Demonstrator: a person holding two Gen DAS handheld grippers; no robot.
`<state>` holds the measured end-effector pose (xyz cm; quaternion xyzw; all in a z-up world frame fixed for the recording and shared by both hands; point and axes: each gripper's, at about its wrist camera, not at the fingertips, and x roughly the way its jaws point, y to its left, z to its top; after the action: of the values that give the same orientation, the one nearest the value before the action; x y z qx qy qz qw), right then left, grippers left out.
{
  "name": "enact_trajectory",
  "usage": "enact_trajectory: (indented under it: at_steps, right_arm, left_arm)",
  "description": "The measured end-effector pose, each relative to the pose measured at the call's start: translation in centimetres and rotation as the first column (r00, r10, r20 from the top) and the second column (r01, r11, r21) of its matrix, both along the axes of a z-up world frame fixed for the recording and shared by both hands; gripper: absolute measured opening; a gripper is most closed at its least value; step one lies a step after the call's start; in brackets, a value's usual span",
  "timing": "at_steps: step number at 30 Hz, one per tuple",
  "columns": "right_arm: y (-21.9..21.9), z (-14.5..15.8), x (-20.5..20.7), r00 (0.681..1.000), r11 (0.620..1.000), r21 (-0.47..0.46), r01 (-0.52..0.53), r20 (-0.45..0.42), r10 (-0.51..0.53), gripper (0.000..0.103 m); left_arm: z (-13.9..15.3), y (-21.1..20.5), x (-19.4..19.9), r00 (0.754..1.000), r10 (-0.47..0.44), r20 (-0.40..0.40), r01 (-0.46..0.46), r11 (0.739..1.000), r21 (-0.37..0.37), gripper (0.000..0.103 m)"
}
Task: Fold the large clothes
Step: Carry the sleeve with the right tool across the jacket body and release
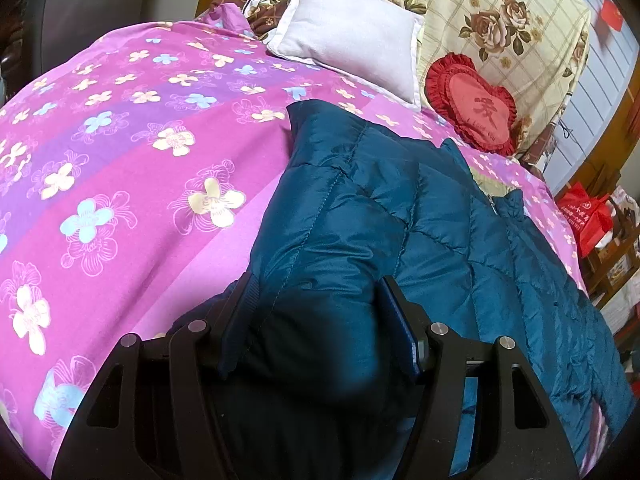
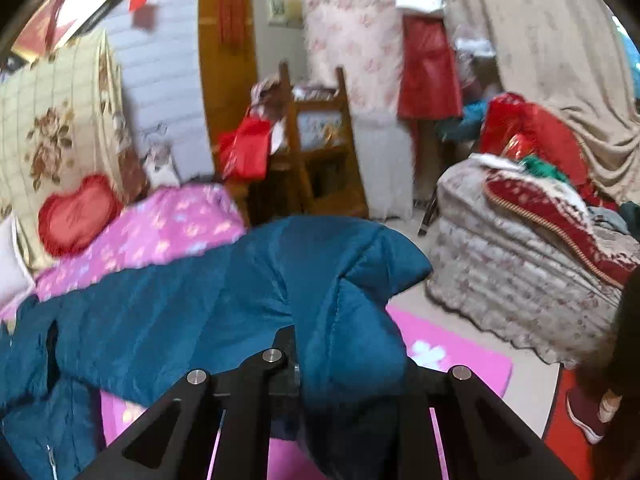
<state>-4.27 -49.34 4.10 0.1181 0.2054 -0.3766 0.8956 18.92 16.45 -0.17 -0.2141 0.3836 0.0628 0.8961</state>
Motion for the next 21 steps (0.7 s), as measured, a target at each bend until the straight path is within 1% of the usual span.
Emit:
enact_trajectory:
  at_steps: [2, 4, 6, 8, 10, 12, 15, 16, 17, 18, 19, 21]
  right_arm:
    - [1.7, 0.5, 0.7, 0.999, 0.998, -0.037, -0.042, 0.013, 0.042, 0.013]
    - [4.1, 1.4, 1.9, 0.991, 0.991, -0.051, -0.121, 0.045, 0.123, 0.013]
    - [8.3, 2.5, 3.5, 0.968, 0.969, -0.085, -0.230, 0.080, 0.237, 0.013]
    - [12.9, 3.3, 5.0, 0.929, 0.931, -0.121, -0.346, 0.094, 0.357, 0.013]
    - [17.3, 3.2, 6.7, 0.867, 0.871, -0.112, -0.477, 0.101, 0.488, 0.013]
    - [21.3, 2.2, 8.6, 0.792, 0.797, -0.062, -0.600, 0.092, 0.604, 0.013]
    - [25.7, 0.2, 11.4, 0.691, 0.691, 0.022, -0.722, 0.078, 0.719, 0.013]
    - [26.6, -0.3, 12.1, 0.664, 0.663, 0.044, -0.748, 0.077, 0.744, 0.013]
    - [27.5, -0.8, 12.8, 0.622, 0.618, 0.070, -0.783, 0.084, 0.779, 0.013]
    - [28.3, -1.1, 13.4, 0.590, 0.584, 0.086, -0.807, 0.095, 0.802, 0.013]
    - [29.1, -1.3, 14.0, 0.546, 0.536, 0.106, -0.837, 0.117, 0.830, 0.013]
    - [30.4, -1.8, 14.9, 0.442, 0.423, 0.136, -0.896, 0.177, 0.879, 0.013]
  left_arm:
    - [0.0, 0.0, 0.0, 1.000, -0.001, 0.000, 0.001, 1.000, 0.000, 0.062]
    - [0.0, 0.0, 0.1, 1.000, -0.001, -0.001, 0.001, 1.000, 0.001, 0.062]
    - [0.0, 0.0, 0.0, 1.000, -0.001, -0.002, 0.001, 1.000, 0.002, 0.062]
    - [0.0, 0.1, 0.1, 1.000, -0.002, -0.002, 0.002, 1.000, 0.002, 0.063]
    - [0.0, 0.1, 0.1, 1.000, -0.002, -0.001, 0.002, 1.000, 0.000, 0.063]
    - [0.0, 0.1, 0.0, 1.000, -0.002, 0.000, 0.002, 1.000, -0.001, 0.063]
    - [0.0, 0.1, 0.0, 1.000, -0.006, 0.001, 0.006, 1.000, -0.001, 0.065]
    - [0.0, 0.1, 0.0, 1.000, -0.010, 0.002, 0.010, 1.000, -0.001, 0.066]
    - [0.0, 0.0, 0.1, 1.000, -0.011, 0.001, 0.011, 1.000, 0.001, 0.067]
    - [0.0, 0.0, 0.0, 1.000, -0.012, 0.001, 0.012, 1.000, 0.003, 0.067]
    - [0.0, 0.0, 0.1, 1.000, -0.012, 0.001, 0.012, 1.000, 0.004, 0.067]
    - [0.0, -0.1, 0.0, 1.000, -0.013, 0.001, 0.013, 1.000, 0.003, 0.067]
